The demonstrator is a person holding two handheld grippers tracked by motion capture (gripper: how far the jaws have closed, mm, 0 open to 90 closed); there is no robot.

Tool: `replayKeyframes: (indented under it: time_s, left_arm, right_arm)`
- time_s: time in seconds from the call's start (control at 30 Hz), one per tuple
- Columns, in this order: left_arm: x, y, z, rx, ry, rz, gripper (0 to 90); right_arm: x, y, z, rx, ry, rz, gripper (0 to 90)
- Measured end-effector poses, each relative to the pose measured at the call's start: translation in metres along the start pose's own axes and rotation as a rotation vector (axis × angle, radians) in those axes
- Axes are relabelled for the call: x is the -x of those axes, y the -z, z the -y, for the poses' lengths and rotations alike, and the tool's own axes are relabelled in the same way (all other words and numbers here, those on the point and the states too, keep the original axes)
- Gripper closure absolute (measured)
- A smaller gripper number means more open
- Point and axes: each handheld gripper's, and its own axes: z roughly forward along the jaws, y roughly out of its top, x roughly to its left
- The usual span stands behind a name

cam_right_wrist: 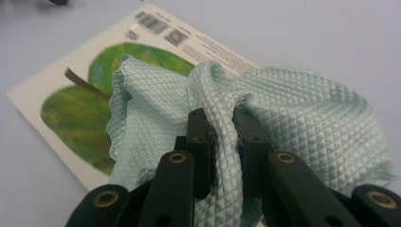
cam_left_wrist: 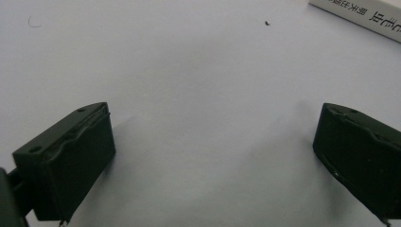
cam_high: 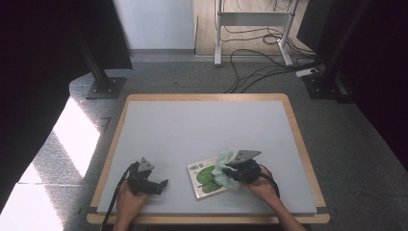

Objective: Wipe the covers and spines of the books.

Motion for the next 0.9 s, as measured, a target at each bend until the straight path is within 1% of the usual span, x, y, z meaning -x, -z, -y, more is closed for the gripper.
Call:
replayKeyframes:
  time_s: [0.1, 0.37, 0.5, 0.63, 0.73, 0.83, 0.9]
  left_arm:
    - [0.000, 0.000, 0.000, 0.000, 0.000, 0.000, 0.0]
    - [0.000, 0.000, 0.000, 0.001, 0.001, 0.000, 0.0]
    - [0.000, 0.000, 0.000, 0.001, 0.000, 0.000, 0.0]
    - [0.000, 0.000, 0.000, 0.000, 0.000, 0.000, 0.0]
    - [0.000, 0.000, 0.000, 0.000, 0.000, -0.001, 0.0]
    - [0.000, 0.000, 0.000, 0.000, -0.001, 0.000, 0.0]
    - [0.000, 0.000, 0.000, 0.000, -0.002, -0.001, 0.0]
  right_arm:
    - [-0.005, -0.008, -0.007, 0.005, 0.007, -0.025, 77.3]
    - [-0.027, -0.036, -0.031, 0.009, 0.057, -0.090, 77.3]
    - [-0.037, -0.048, -0.042, 0.014, 0.072, -0.123, 77.3]
    - [-0.047, -0.058, -0.050, 0.015, 0.091, -0.145, 77.3]
    - [-0.051, -0.059, -0.051, 0.016, 0.096, -0.152, 77.3]
    - [-0.055, -0.055, -0.048, 0.017, 0.090, -0.177, 77.2]
    - [-0.058, -0.051, -0.044, 0.016, 0.095, -0.183, 77.3]
